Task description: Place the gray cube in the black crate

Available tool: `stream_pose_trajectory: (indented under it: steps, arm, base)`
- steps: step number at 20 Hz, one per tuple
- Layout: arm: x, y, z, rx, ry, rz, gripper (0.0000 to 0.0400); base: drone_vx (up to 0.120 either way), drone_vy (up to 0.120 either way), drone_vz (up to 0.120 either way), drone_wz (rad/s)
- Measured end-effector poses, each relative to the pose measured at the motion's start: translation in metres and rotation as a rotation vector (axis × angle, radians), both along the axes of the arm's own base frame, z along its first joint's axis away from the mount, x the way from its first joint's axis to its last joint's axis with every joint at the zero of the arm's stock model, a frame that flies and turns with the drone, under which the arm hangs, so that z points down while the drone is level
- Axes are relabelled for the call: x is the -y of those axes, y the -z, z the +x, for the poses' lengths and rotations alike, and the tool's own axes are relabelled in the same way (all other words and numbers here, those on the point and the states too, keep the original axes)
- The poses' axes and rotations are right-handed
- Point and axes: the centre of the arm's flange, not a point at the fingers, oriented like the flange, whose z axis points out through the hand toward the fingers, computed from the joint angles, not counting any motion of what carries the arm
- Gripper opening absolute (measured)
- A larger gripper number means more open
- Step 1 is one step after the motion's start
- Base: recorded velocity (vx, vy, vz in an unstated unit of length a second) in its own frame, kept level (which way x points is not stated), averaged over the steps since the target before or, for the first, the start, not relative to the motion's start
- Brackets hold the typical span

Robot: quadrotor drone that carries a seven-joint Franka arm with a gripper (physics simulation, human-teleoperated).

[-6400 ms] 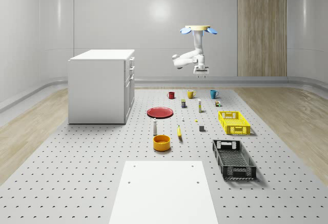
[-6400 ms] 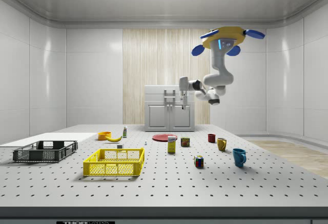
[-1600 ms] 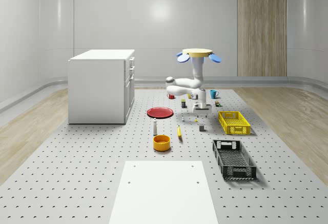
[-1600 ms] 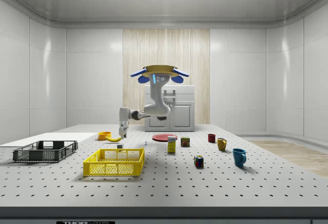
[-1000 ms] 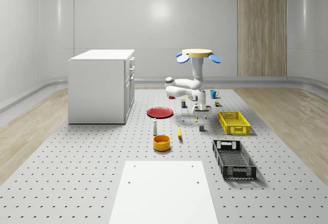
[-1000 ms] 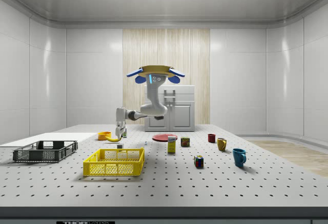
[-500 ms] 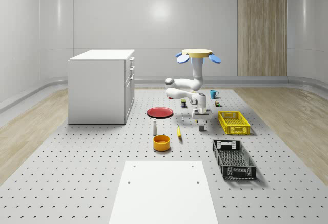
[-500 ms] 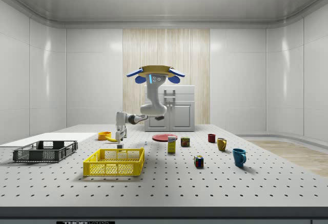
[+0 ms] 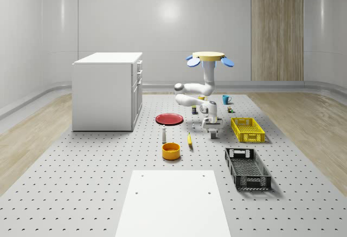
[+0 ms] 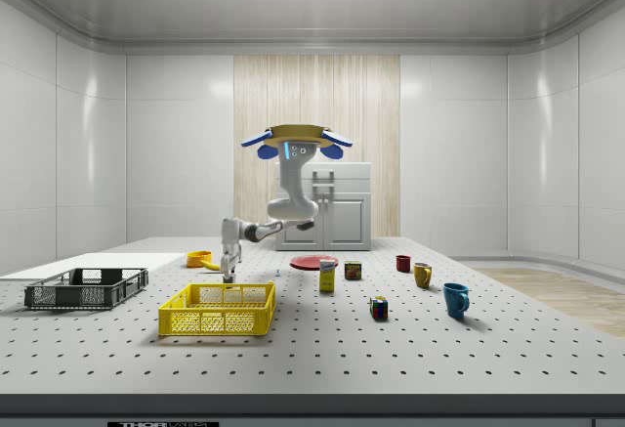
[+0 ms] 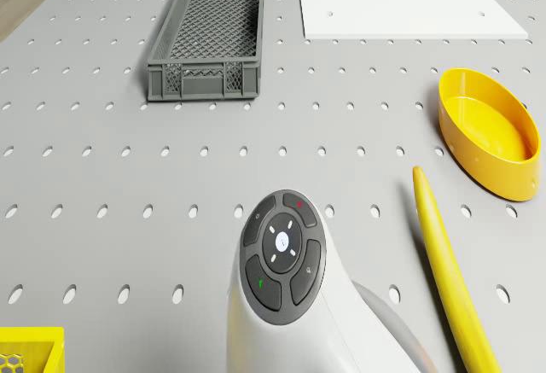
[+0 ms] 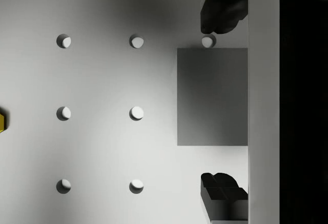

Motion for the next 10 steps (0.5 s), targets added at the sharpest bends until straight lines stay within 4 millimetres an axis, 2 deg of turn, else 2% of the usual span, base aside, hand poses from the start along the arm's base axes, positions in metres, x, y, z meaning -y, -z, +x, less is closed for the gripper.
stream_pose_trajectory:
  steps: [10]
  arm:
    - [0.0078,-0.0063,0.0,0.0,0.0,0.0,0.04]
  base:
    - [0.0,0.0,0.0,0.0]
